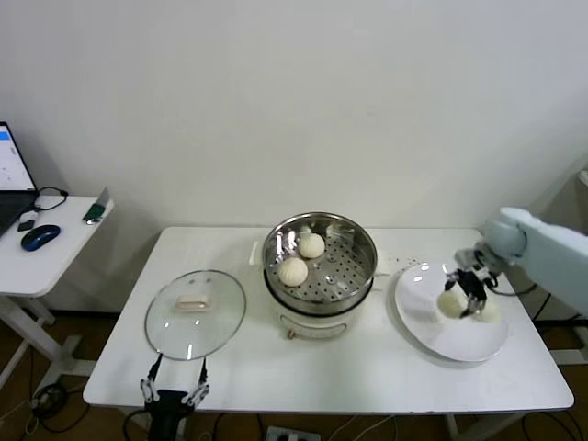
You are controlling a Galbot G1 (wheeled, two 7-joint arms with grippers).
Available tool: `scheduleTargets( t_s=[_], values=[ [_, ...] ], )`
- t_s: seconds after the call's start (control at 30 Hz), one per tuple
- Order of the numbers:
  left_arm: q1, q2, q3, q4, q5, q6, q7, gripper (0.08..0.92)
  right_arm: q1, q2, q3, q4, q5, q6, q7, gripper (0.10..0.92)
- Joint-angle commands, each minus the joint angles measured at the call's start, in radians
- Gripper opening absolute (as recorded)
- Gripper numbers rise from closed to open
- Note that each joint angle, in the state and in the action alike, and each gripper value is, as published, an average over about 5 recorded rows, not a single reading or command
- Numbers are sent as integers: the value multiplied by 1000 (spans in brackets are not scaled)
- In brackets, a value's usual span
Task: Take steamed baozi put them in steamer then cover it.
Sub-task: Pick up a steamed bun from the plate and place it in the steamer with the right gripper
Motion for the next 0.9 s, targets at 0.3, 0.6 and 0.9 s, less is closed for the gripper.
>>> scheduleTargets(
  t_s=[0.3,0.6,0.9],
  values=[
    [0,-6,15,20,-5,5,-7,823,476,228,-203,119,60,328,-96,712],
    [-24,5,14,26,-6,1,-5,823,431,434,-183,152,39,384,-95,714],
    [-33,18,11,32,-16,-2,-4,823,309,638,-189,102,-50,422,-63,716]
  ],
)
